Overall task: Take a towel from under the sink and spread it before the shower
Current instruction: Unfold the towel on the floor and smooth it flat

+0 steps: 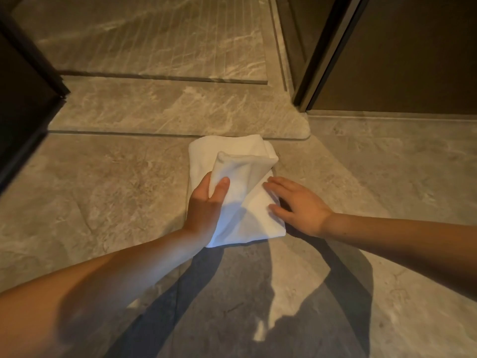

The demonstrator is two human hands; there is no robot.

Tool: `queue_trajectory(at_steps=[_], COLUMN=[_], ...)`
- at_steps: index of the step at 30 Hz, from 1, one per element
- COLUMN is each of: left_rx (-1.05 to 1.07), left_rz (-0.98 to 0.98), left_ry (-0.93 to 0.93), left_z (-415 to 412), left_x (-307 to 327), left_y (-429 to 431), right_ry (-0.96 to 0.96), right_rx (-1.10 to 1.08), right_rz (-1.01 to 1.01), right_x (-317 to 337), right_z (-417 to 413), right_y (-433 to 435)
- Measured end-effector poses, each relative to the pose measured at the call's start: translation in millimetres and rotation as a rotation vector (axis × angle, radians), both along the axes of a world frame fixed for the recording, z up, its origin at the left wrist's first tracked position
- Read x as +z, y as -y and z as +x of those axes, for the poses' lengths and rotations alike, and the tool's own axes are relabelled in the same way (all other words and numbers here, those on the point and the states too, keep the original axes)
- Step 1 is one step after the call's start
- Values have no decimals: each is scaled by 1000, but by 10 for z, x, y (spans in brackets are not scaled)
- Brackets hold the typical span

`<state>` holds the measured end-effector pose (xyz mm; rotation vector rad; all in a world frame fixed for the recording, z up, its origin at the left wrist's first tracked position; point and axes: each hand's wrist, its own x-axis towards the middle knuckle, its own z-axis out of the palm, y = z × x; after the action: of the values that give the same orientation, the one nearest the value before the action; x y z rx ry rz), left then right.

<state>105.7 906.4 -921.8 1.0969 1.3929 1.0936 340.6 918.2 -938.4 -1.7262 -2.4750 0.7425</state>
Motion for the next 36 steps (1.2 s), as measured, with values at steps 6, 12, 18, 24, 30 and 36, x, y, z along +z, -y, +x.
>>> queue_trajectory(at_steps=[6,12,18,24,30,36], left_rx=[-36,-242,-538,-591,-395,-242], left_rz=[6,202,589,488,320,287], left_ry=[-90,-397,-1025,-1037,-640,-488], left_z=[-3,-137,-277,-215,-192,-479], left_x=[51,192,287,344,411,480], left_y=[-94,-267,-478,-636,-685,-630], right_ry=[195,262,252,165,178,154], right_rx=[137,157,152,45,182,116], right_rz=[-65,-23,-31,-86,-46,-37], right_x=[-70,-94,-51,37,49,17], right_z=[-43,-43,-82,-206,-287,-344], right_y=[-23,-18,-7,106,195,238])
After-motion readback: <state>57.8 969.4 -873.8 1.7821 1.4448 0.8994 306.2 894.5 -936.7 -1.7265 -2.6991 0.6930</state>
